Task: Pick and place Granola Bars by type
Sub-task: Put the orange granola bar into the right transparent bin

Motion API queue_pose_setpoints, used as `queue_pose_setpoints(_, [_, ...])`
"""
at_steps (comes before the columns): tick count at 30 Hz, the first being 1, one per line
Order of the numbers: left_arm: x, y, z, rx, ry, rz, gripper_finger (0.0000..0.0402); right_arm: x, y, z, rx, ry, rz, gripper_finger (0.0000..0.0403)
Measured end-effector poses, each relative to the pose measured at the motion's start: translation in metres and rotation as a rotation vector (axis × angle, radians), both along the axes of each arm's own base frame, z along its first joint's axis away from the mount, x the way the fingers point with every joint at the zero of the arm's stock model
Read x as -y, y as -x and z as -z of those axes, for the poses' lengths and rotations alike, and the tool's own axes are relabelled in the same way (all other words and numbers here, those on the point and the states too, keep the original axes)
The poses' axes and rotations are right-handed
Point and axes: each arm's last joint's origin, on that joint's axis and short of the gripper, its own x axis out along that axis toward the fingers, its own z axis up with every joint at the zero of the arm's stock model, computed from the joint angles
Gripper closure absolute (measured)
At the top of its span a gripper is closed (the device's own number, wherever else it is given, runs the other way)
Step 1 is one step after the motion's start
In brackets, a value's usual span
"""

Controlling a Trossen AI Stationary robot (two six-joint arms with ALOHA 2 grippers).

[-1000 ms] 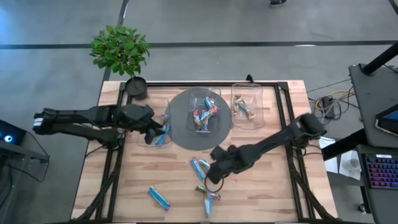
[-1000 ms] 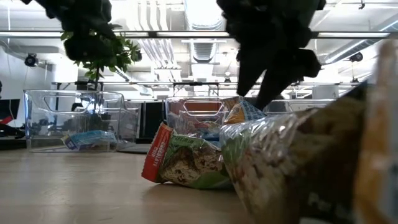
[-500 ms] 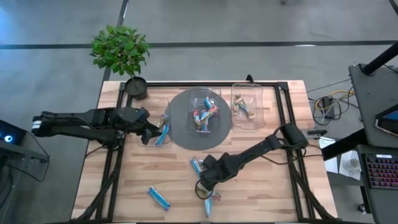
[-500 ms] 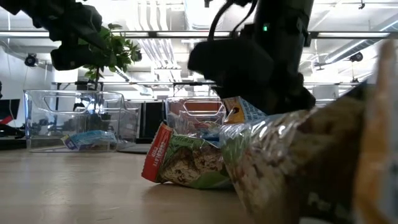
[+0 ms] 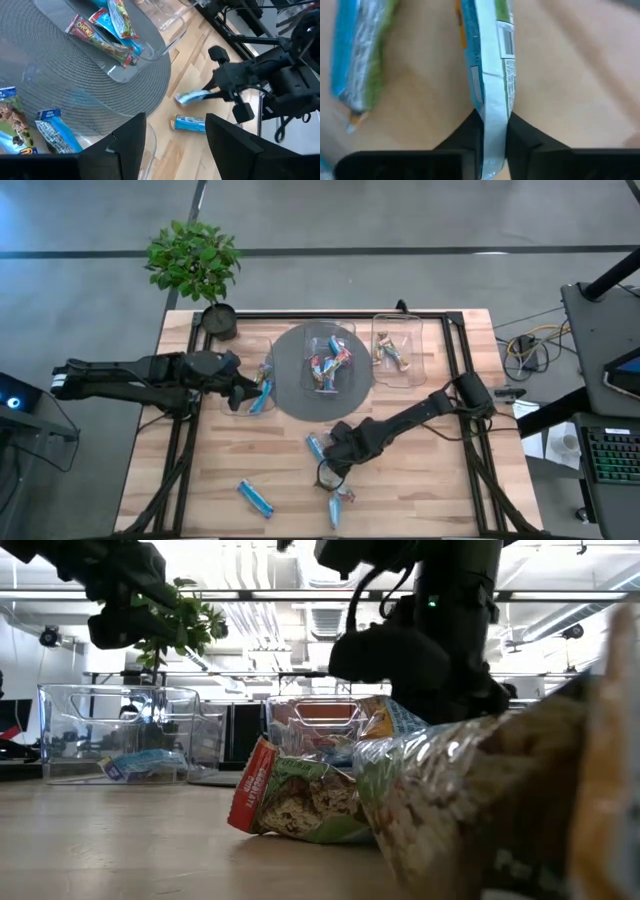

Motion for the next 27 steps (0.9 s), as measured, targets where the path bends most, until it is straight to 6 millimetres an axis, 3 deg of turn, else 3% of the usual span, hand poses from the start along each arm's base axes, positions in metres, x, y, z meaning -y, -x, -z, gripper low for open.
queue_pose_setpoints(2, [0.0,0.0,-0.001,0.007,-0.001,-0.001,0.0213,0.003,0.002,-0.018,0.052,0.015,0.013,0.0371])
queue_pose_setpoints(6, [0.0,-0.002,-0.002,0.021,-0.004,-0.009,0.0213,0.012,0.025,-0.081,0.202,0.117,0.138,0.037])
queue_pose_setpoints(11, [-0.001,-0.007,-0.004,0.056,-0.005,-0.01,0.0213,0.048,0.08,-0.14,0.279,0.293,0.473,0.0362])
queue_pose_setpoints(13, [-0.001,-0.01,-0.006,0.081,-0.005,-0.011,0.0213,0.069,0.105,-0.153,0.232,0.322,0.588,0.0362])
queue_pose_setpoints(19, [-0.001,-0.018,-0.006,0.103,-0.037,0.005,0.0213,0.13,0.14,-0.151,0.199,0.295,0.714,0.0361])
queue_pose_setpoints(23, [-0.001,-0.024,-0.004,0.095,-0.035,0.005,0.0213,0.17,0.156,-0.123,0.096,0.206,0.737,0.036])
queue_pose_setpoints(27, [-0.001,-0.031,0.001,0.066,-0.009,-0.002,0.0213,0.195,0.181,-0.093,-0.024,0.134,0.812,0.0346])
